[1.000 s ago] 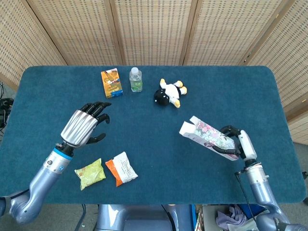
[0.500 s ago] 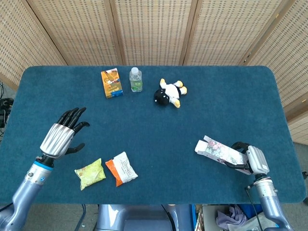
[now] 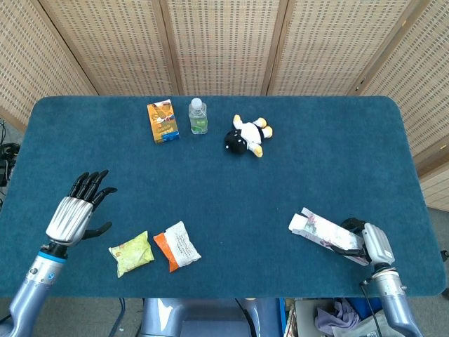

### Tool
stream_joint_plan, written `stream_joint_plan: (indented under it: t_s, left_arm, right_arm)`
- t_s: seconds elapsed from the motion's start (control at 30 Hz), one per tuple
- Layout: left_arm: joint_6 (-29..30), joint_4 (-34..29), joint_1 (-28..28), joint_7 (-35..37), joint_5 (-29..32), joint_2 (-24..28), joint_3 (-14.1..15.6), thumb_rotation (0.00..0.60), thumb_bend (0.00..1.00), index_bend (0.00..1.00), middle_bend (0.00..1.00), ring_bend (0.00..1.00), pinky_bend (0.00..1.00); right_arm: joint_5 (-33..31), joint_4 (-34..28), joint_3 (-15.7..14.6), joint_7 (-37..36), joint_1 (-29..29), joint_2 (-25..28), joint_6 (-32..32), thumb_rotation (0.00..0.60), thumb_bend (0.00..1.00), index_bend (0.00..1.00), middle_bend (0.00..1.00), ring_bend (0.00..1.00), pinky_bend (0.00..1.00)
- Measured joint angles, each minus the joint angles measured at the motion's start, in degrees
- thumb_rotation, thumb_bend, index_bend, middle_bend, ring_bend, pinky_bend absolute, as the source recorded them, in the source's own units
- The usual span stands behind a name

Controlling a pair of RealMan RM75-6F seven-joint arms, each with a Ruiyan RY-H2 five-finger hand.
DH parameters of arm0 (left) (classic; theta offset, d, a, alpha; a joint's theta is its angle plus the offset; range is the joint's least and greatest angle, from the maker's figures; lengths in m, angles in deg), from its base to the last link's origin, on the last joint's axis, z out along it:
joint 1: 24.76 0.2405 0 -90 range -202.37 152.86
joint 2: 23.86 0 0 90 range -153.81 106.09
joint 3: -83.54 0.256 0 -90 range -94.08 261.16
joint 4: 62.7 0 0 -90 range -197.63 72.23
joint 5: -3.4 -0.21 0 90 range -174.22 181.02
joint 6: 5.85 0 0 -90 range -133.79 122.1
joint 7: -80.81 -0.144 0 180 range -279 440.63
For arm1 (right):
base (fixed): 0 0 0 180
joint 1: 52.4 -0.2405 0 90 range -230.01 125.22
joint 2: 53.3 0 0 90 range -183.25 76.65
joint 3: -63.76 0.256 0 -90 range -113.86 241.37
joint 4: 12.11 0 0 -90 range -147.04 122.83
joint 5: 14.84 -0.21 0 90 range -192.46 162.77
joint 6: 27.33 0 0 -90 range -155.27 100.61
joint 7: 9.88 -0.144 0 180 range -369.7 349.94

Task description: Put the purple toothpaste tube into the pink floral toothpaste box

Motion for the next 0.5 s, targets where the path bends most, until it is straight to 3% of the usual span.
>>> stream_joint_plan:
  t_s: [0.13,0.27,0.5]
  left_arm:
    - [0.3,1.3,0.7,1.1,-0.7,-0.2,-0.2,0.600,0.23,0.21,0.00,0.00,0.00]
    - [0.5,2.1,1.4,1.0,-1.2,-0.3,-0.5,0.600,0.23,0.20,0.00,0.00,0.00]
    - [1.1,2.5,3.0,0.9,-1.4,-0.5,-0.8,0.600,0.23,0.15,0.00,0.00,0.00]
  right_arm:
    - [0.3,1.1,-0.9,0.0,0.3,-0.5,-0.7,0.600,0.00,0.53,0.22,0.09,0.02]
    - [1.2,1.4,-2.1,0.4,0.0,-0.2,-2.5,0.600,0.00,0.34,0.02,0.00,0.00]
    - [1.5,1.0,-2.5,3.9,-0.1,0.9,-2.8,0.600,0.00,0.19,0.00,0.00,0.00]
